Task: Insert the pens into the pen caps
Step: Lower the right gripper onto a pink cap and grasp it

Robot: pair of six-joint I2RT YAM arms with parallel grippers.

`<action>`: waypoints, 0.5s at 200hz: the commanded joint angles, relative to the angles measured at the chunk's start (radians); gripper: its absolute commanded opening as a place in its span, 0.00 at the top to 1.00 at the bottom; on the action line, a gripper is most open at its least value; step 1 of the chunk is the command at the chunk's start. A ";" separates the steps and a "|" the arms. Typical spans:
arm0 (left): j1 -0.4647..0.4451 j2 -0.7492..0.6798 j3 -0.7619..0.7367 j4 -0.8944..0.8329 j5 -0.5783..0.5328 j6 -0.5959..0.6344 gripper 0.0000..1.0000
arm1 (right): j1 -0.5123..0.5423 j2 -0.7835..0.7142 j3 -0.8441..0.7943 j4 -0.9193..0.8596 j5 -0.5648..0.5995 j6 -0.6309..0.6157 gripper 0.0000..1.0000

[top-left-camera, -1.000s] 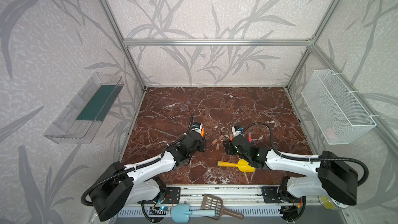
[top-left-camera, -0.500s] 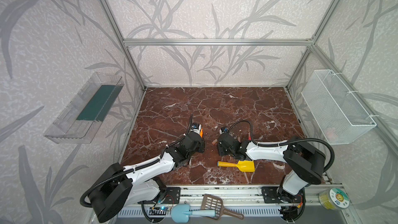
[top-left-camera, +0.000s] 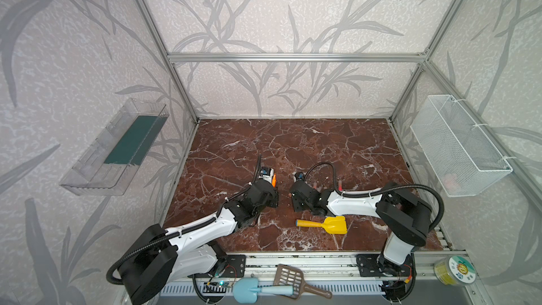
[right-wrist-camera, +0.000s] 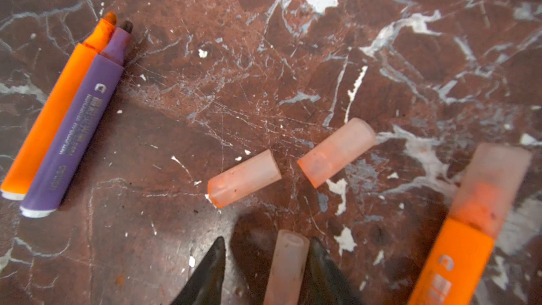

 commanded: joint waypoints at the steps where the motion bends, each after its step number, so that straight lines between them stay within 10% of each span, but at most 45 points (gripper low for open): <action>1: 0.006 -0.023 -0.015 -0.005 -0.028 -0.010 1.00 | 0.011 0.019 0.009 -0.084 0.039 -0.003 0.56; 100: 0.007 -0.054 -0.023 -0.016 -0.011 -0.012 1.00 | 0.061 0.085 0.082 -0.229 0.156 0.036 0.69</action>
